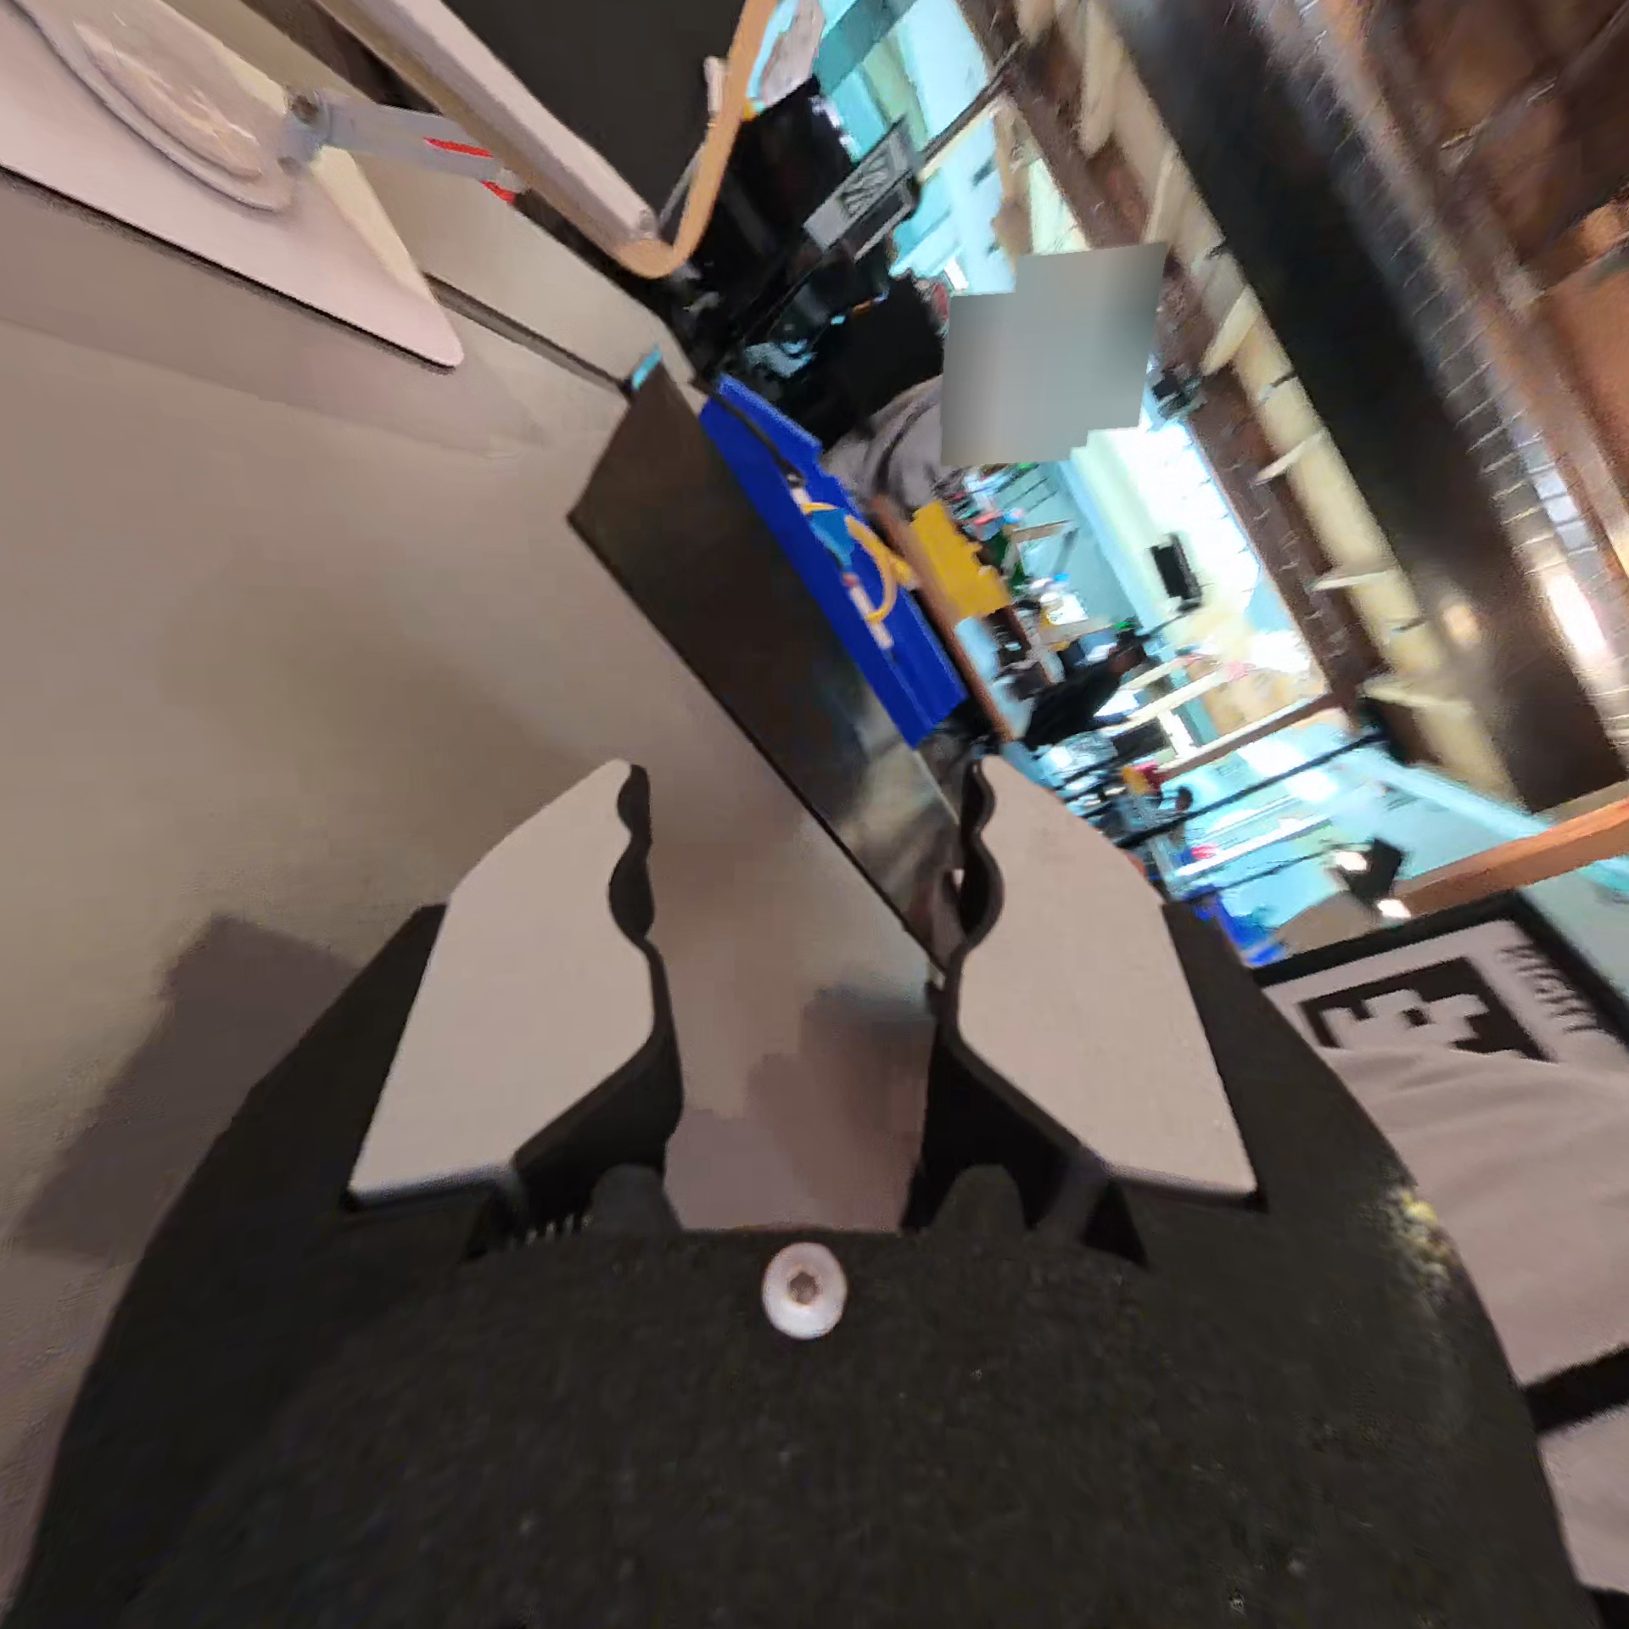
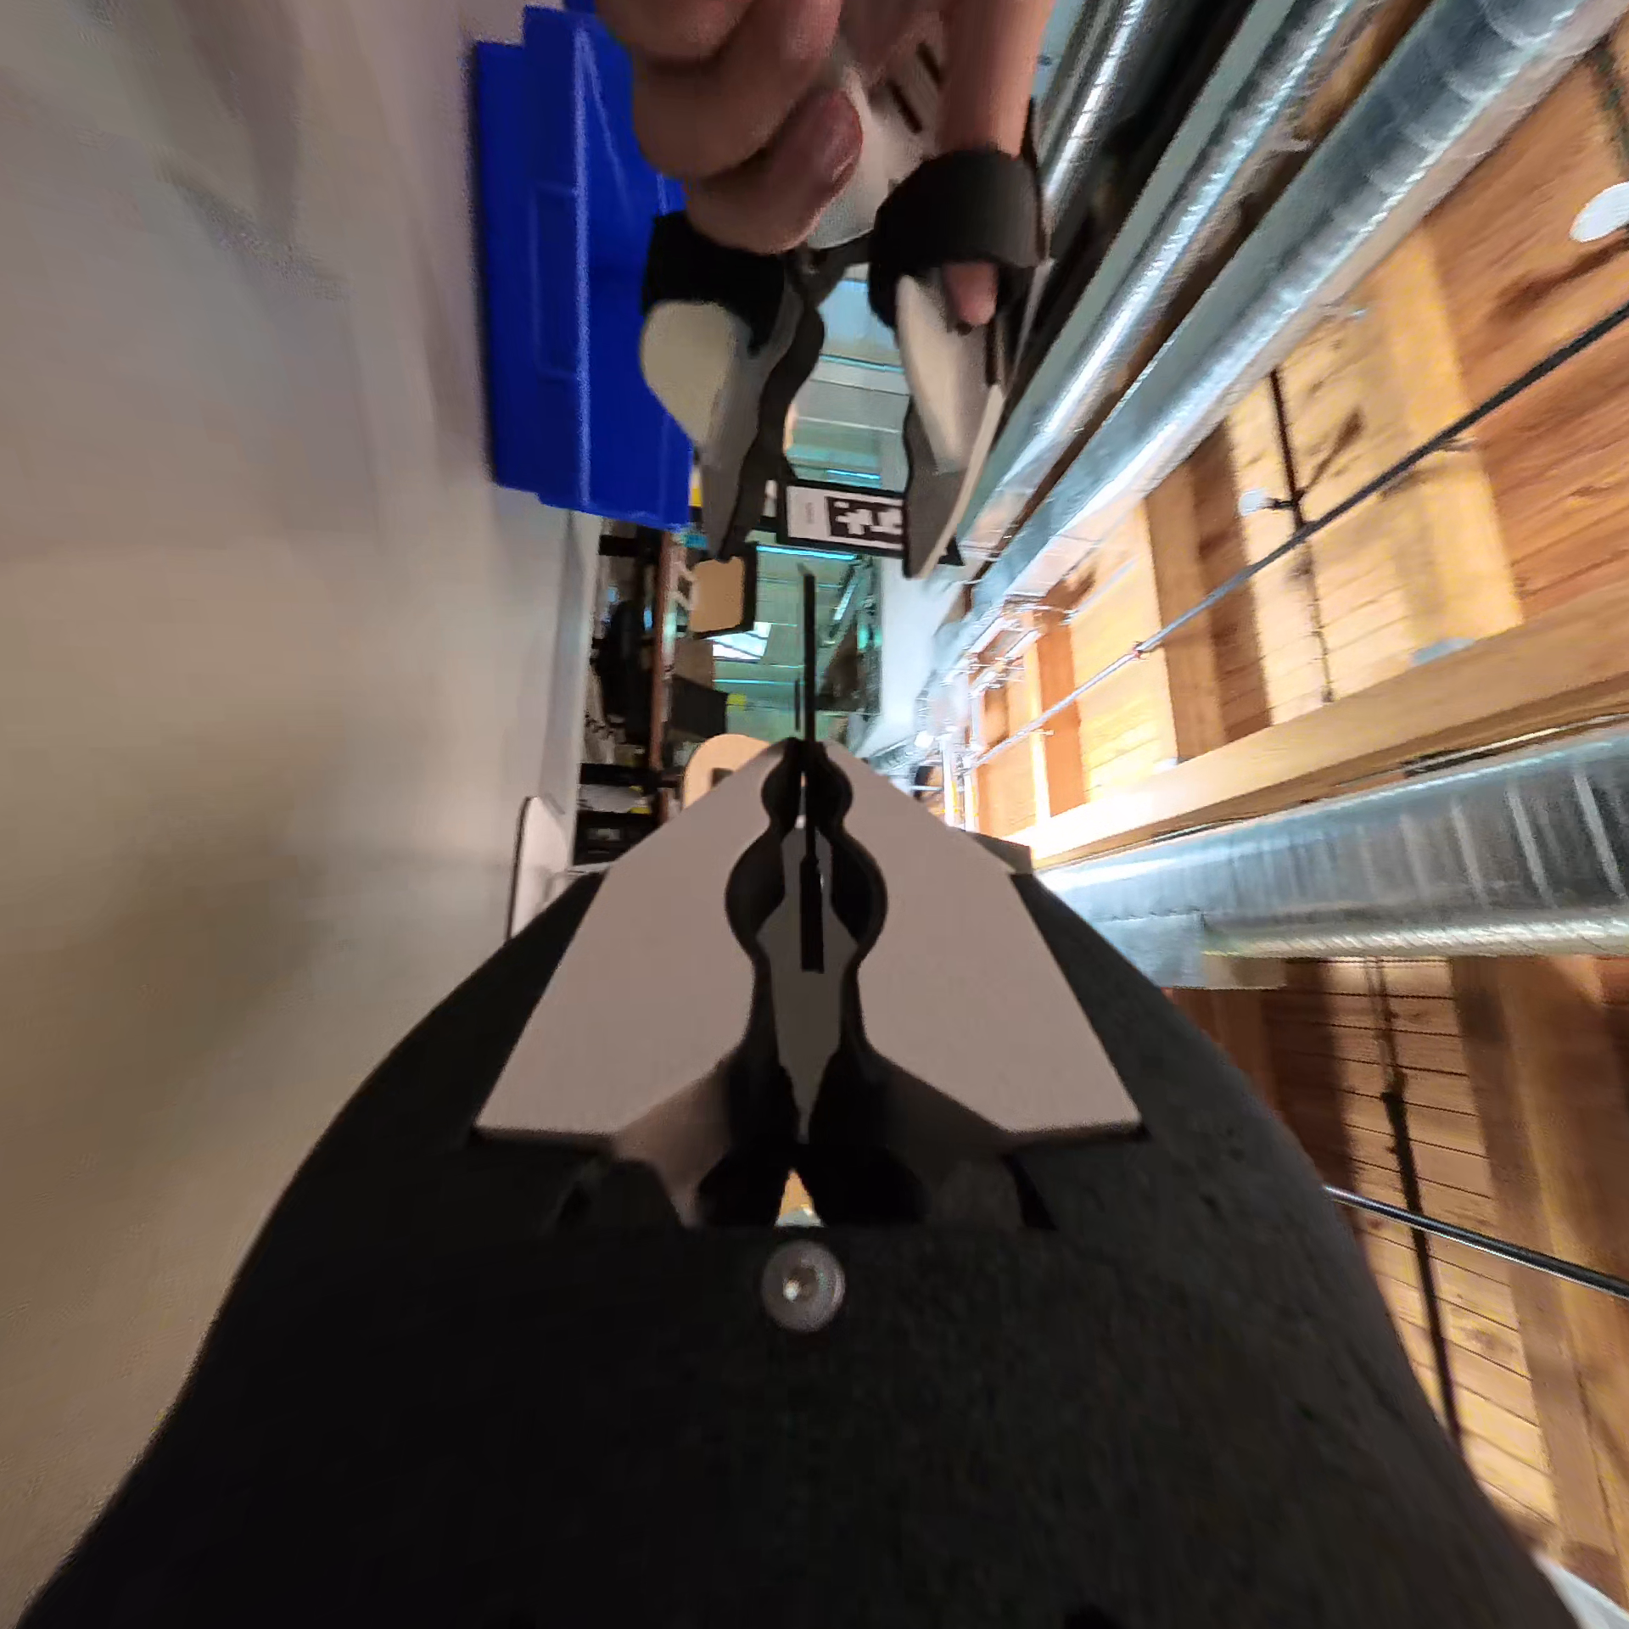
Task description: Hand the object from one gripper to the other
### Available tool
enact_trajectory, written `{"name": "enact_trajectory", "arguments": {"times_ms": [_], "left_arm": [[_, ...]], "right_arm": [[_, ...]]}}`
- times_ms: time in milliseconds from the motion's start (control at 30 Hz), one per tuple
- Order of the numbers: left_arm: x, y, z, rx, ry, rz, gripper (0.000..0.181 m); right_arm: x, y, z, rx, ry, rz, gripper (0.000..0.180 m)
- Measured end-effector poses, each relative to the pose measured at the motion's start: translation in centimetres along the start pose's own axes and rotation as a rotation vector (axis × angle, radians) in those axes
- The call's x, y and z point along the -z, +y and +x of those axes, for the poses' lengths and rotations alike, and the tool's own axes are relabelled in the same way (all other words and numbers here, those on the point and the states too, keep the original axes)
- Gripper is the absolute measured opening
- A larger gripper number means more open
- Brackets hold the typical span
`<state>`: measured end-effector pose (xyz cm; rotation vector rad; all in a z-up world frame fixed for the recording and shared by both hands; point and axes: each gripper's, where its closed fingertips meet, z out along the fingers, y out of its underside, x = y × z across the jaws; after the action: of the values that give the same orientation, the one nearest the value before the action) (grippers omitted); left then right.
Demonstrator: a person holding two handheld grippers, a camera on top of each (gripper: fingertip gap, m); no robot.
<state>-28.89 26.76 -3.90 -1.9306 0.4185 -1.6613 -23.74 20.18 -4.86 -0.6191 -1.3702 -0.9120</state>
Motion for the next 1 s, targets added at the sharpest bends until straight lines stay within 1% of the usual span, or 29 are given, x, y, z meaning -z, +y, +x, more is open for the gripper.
{"name": "enact_trajectory", "arguments": {"times_ms": [67, 100, 133, 167, 200, 267, 333, 367, 433, 467, 500, 533, 567, 600, 633, 667, 700, 733, 767, 800, 833, 867, 933, 967, 1000], "left_arm": [[-0.6, 0.4, 0.6, 0.058, 0.066, 0.012, 0.058], [-0.8, 0.6, 1.1, 0.089, 0.109, 0.014, 0.042], [-0.9, 0.8, 1.6, 0.130, 0.166, 0.010, 0.017], [-0.9, 0.7, 2.2, 0.184, 0.234, 0.023, 0.003], [-0.8, 0.5, 2.4, 0.230, 0.275, 0.036, 0.001], [-0.6, 0.5, 2.0, 0.230, 0.273, 0.042, 0.001], [-0.2, 0.4, 2.2, 0.206, 0.294, 0.038, 0.001], [0.0, 0.4, 2.2, 0.193, 0.285, 0.034, 0.001], [1.1, -0.4, 2.0, 0.139, 0.268, 0.062, 0.001], [1.9, -1.0, 1.8, 0.110, 0.253, 0.082, 0.001], [2.7, -1.5, 1.2, 0.074, 0.215, 0.091, 0.001], [3.3, -1.6, 0.6, 0.016, 0.161, 0.079, 0.001], [3.7, -1.4, 0.2, -0.049, 0.128, 0.053, 0.001], [3.8, -0.9, 0.3, -0.104, 0.118, 0.016, 0.001], [3.4, -0.1, 0.9, -0.147, 0.135, -0.035, 0.001], [2.8, 1.0, 1.8, -0.185, 0.177, -0.103, 0.001], [2.2, 2.3, 2.7, -0.221, 0.221, -0.176, 0.001], [1.5, 3.5, 3.3, -0.264, 0.245, -0.240, 0.001], [0.9, 4.7, 3.6, -0.312, 0.253, -0.292, 0.001], [0.5, 5.7, 3.9, -0.353, 0.259, -0.341, 0.001], [0.1, 6.7, 4.0, -0.383, 0.259, -0.386, 0.001], [-0.3, 7.6, 4.1, -0.407, 0.260, -0.421, 0.001], [-1.0, 9.0, 4.6, -0.445, 0.273, -0.473, 0.001], [-1.3, 9.6, 4.6, -0.465, 0.263, -0.497, 0.001], [-1.7, 9.9, 4.4, -0.485, 0.232, -0.510, 0.001]], "right_arm": [[0.2, -0.5, 0.5, 0.029, 0.060, 0.024, 0.001], [0.3, -0.9, 0.7, 0.040, 0.090, 0.044, 0.001], [0.3, -1.3, 0.8, 0.058, 0.113, 0.062, 0.001], [0.3, -1.5, 0.5, 0.070, 0.118, 0.065, 0.001], [0.2, -1.6, 0.5, 0.073, 0.143, 0.062, 0.001], [0.0, -1.5, 0.1, 0.082, 0.153, 0.053, 0.002], [-0.1, -1.4, 0.6, 0.010, 0.198, 0.044, 0.004], [0.0, -1.0, 0.6, -0.026, 0.180, 0.027, 0.003], [0.2, 0.9, 1.0, -0.101, 0.157, -0.020, 0.008], [0.3, 2.7, 1.4, -0.145, 0.147, -0.066, 0.011], [0.4, 5.1, 1.8, -0.225, 0.145, -0.126, 0.010], [0.4, 7.4, 1.8, -0.350, 0.108, -0.177, 0.014], [0.3, 9.1, 0.8, -0.523, 0.018, -0.213, 0.021], [0.1, 9.4, -0.9, -0.744, -0.140, -0.210, 0.029], [0.0, 8.1, -2.5, -0.995, -0.324, -0.151, 0.044], [0.0, 6.0, -3.0, -1.242, -0.481, -0.047, 0.058], [0.1, 3.8, -2.3, -1.468, -0.604, 0.089, 0.061], [0.4, 2.2, -0.9, -1.664, -0.688, 0.244, 0.061], [0.4, 1.6, 0.9, -1.839, -0.719, 0.380, 0.059], [0.3, 1.5, 2.2, -1.983, -0.741, 0.470, 0.055], [0.0, 1.6, 2.8, -2.077, -0.775, 0.512, 0.051], [-0.2, 1.5, 2.9, -2.113, -0.818, 0.525, 0.049], [-0.6, 1.1, 2.9, -2.151, -0.855, 0.538, 0.040], [-0.6, 0.7, 2.8, -2.157, -0.882, 0.543, 0.030], [-0.3, 0.2, 2.8, -2.156, -0.934, 0.571, 0.001]]}}
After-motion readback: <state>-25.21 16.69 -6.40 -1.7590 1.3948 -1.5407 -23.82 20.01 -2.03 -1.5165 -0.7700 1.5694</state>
